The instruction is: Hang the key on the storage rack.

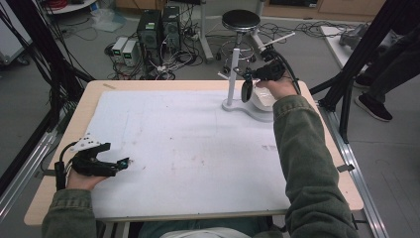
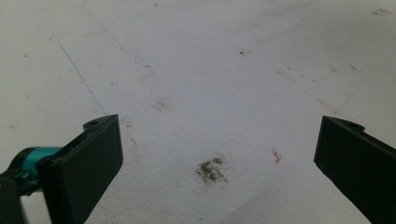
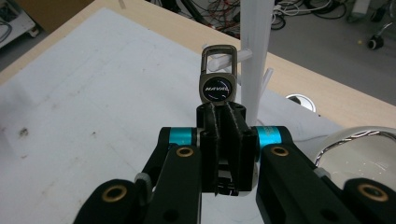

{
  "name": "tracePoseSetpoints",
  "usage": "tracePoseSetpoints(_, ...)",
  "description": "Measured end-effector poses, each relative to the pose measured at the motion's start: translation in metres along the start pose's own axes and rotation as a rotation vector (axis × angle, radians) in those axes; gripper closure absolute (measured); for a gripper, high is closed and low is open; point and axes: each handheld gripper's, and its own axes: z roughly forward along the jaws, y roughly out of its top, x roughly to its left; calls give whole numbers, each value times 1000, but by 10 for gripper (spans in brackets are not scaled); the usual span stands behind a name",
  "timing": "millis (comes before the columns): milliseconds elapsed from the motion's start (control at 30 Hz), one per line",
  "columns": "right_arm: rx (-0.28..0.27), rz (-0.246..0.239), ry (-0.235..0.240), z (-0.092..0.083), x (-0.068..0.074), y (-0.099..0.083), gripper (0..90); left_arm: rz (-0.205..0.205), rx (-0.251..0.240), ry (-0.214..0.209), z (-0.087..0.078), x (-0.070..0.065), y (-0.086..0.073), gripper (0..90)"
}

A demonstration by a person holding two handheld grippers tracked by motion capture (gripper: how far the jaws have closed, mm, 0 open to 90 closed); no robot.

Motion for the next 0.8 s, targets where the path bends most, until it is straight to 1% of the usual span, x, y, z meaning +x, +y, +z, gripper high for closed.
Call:
tracePoseSetpoints(67, 6, -22, 6, 3, 1, -2, 835, 4, 1, -2, 0, 0, 0, 17)
tracePoseSetpoints(100, 11, -23, 0, 4, 2, -3, 832, 5, 1, -4, -1, 0, 0, 17)
tracePoseSetpoints(167, 8, -13, 5, 5, 1, -4, 821, 2, -2, -4, -1, 0, 0, 17)
tracePoseSetpoints(233, 7, -5, 12, 5, 0, -4, 791, 3, -1, -5, -1, 0, 0, 17)
tracePoseSetpoints(333, -12, -4, 32, 2, 0, -6, 775, -2, 0, -6, 0, 0, 0, 17)
tracePoseSetpoints(400, -10, 2, 33, 1, 0, -7, 751, 0, 1, -9, 0, 0, 0, 17)
tracePoseSetpoints(467, -23, 10, 44, 0, 0, -8, 717, 2, 1, -9, 0, -1, 0, 17)
tracePoseSetpoints(500, -27, 11, 44, -1, 1, -9, 684, 2, 2, -9, -1, -1, 0, 17)
tracePoseSetpoints(567, -49, 28, 52, -3, 2, -12, 605, 1, 2, -7, -1, -1, 0, 17)
tracePoseSetpoints(633, -58, 42, 44, -2, 2, -15, 470, -1, 1, -7, -1, -1, 0, 17)
tracePoseSetpoints(667, -55, 53, 36, -1, 2, -19, 412, 0, 1, -7, -1, -2, 0, 17)
tracePoseSetpoints(700, -46, 58, 33, 0, 2, -20, 374, -2, 2, -7, -1, -2, 0, 17)
tracePoseSetpoints(767, -24, 53, 8, 1, 3, -24, 254, -1, 4, -6, -1, -2, 0, 17)
tracePoseSetpoints(800, -18, 50, -1, 2, 4, -24, 208, -1, 3, -6, -1, -2, 0, 17)
